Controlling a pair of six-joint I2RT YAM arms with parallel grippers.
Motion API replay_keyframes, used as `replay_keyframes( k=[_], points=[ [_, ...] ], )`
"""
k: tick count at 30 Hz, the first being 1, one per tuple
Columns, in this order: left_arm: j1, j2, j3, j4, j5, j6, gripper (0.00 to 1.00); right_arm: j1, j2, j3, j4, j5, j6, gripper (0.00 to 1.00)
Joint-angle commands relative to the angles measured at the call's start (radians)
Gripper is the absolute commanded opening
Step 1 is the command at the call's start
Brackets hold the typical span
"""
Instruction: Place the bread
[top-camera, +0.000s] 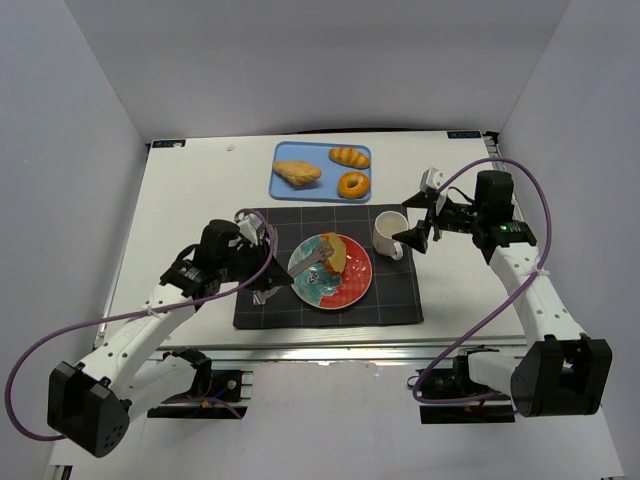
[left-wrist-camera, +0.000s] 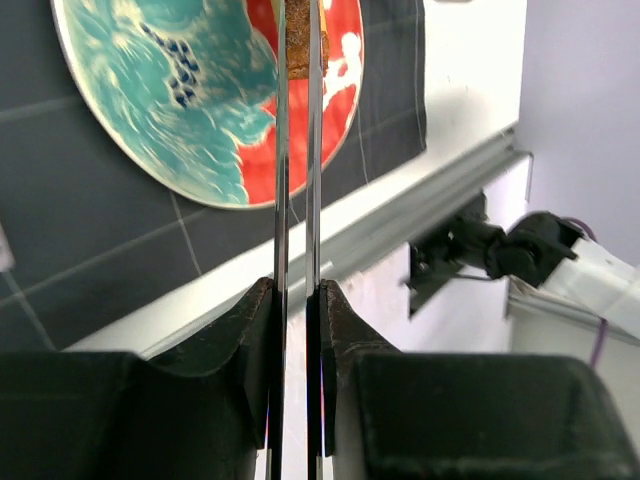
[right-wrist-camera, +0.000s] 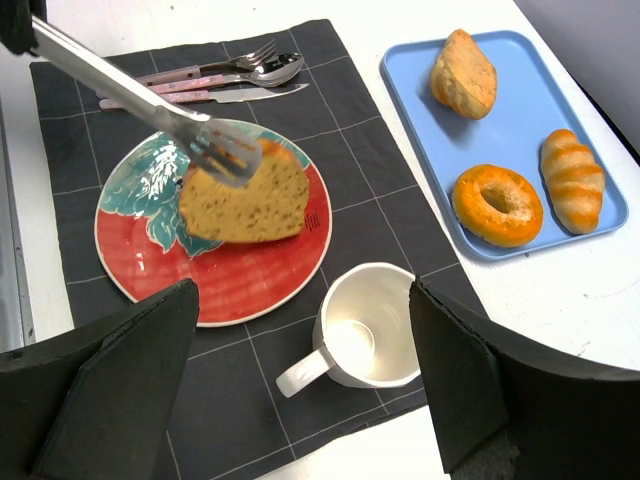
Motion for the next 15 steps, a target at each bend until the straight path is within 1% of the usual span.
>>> replay_keyframes(
  k=[1, 2, 6, 7, 10, 12, 15],
  points=[
    [-0.004, -0.007, -0.015, 0.102, 0.095, -0.059, 0.25, -0.004, -0.005, 0.031, -0.006, -0.027, 0.002, 0.90],
    [-0.005, 0.009, -0.018, 0.103, 0.098, -0.050, 0.25, -0.005, -0.007, 0.029, -0.006, -0.024, 0.004, 0.89],
    [-0.021, 0.055, 0.003, 0.064, 0.072, 0.000, 0.38, -0.005, -0.010, 0.031, -0.008, -0.022, 0.007, 0.89],
    [-0.021, 0.062, 0.011, 0.038, 0.054, 0.010, 0.45, -0.004, -0.010, 0.031, -0.008, -0.019, 0.007, 0.90],
    [-0.021, 0.072, 0.040, -0.024, 0.008, 0.049, 0.58, -0.005, -0.012, 0.031, -0.011, -0.016, 0.004, 0.89],
    [-0.021, 0.072, 0.052, -0.044, -0.011, 0.069, 0.60, -0.005, -0.012, 0.029, -0.011, -0.014, 0.001, 0.89],
    [-0.021, 0.071, 0.063, -0.074, -0.049, 0.079, 0.61, -0.005, -0.004, 0.029, -0.011, -0.019, 0.002, 0.89]
  ],
)
